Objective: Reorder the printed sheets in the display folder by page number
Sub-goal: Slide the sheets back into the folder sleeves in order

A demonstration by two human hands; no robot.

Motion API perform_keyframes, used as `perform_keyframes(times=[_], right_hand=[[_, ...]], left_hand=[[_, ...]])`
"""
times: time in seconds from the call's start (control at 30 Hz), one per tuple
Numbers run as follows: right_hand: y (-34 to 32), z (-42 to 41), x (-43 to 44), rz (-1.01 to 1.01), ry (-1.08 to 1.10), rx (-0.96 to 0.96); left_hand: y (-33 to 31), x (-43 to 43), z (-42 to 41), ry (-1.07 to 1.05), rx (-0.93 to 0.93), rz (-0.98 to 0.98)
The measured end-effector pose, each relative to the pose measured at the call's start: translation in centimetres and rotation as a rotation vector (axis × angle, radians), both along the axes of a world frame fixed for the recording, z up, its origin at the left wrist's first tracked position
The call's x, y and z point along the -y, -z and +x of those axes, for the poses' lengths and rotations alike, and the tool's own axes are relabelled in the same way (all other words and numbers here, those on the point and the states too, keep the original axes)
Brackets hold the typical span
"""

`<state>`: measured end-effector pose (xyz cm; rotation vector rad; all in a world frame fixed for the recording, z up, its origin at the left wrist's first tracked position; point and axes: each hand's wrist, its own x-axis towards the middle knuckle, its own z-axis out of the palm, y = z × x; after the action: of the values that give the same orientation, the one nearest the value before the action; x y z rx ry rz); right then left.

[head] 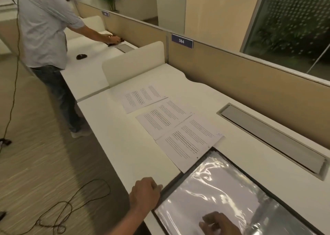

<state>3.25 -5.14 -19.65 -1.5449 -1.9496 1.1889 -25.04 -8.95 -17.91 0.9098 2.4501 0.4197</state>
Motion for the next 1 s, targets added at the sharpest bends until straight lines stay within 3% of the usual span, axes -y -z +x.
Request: perform_keyframes(times=[0.1,0.17,0.27,0.37,0.83,1.0], right_hand=[[-1.5,-3.5,0.2,-0.200,-0.284,0.027],[0.3,-5.6,-0.3,-0.250,-0.334,0.004],[-3.7,-12.1,-2.6,-0.138,-0.174,0.188],[-5.2,-16.8,-2.6,-0.093,-0.186,0.262],[-5.6,-30.1,-15.2,0.069,-0.295,0.306],[-5.6,-35.5,-19.1,0.004,-0.271,0.310]], left_hand=[[0.0,-1.0,-4.5,0.056,0.229,0.077],[-0.2,-1.5,-7.6,0.151,0.217,0.081],[-0.7,-1.9,-12.2,0.261,0.143,0.066],[-1.5,-2.3,-16.7,0.288,0.124,0.069],[-4.5,-9.3,-27.9,0.285,0.010,0.111],[-5.2,-13.1,-32.5,0.300,-0.045,0.090]])
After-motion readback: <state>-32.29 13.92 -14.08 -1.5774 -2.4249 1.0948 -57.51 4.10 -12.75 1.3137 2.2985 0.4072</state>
